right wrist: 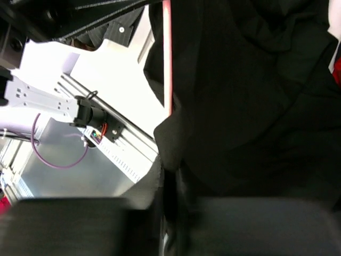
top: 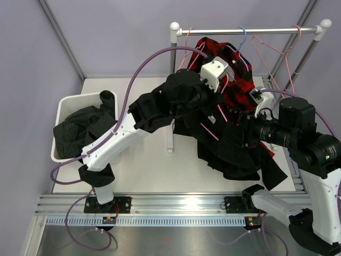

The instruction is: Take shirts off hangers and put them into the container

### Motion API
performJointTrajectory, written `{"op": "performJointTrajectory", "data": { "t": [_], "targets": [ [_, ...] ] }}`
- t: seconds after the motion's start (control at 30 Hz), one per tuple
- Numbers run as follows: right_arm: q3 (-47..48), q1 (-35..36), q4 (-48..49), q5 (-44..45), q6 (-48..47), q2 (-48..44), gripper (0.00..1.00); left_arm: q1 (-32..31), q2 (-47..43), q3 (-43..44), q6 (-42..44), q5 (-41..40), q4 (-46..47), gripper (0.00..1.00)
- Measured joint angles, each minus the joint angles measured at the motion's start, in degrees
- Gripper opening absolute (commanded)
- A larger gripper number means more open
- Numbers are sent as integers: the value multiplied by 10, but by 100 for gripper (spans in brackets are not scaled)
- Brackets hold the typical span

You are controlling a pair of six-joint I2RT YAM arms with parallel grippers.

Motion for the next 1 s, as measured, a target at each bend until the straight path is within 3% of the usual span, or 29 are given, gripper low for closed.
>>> {"op": "performJointTrajectory", "data": {
  "t": [0.03, 0.07, 0.2, 0.37, 0.4, 0.47, 0.83, 1.0],
  "targets": [
    [2, 0, 0, -1, 2, 0, 66, -1, 4, 10, 2, -10, -9, 0],
    [3, 0, 1, -5, 3, 0, 75, -1, 14, 35, 1, -31, -29, 0],
    [2, 0, 2, -7, 1, -21, 85, 30, 26, 82, -5, -59, -63, 0],
    [-20, 0, -6, -6, 0, -83, 79, 114, -4, 73, -19, -57, -72, 0],
    [-24, 0, -9, -7, -2, -96, 72, 126, -13, 70, -20, -58, -75, 0],
    [-27, 0, -12, -7, -4, -106, 67, 143, -30, 70, -22, -60, -80, 0],
    [-45, 0, 8, 14, -15, -69, 67, 143, -79, 31, -34, -39, -75, 0],
    [10, 0, -2, 50, -24, -52, 70, 143, -80, 25, -36, -26, -82, 0]
  ]
}}
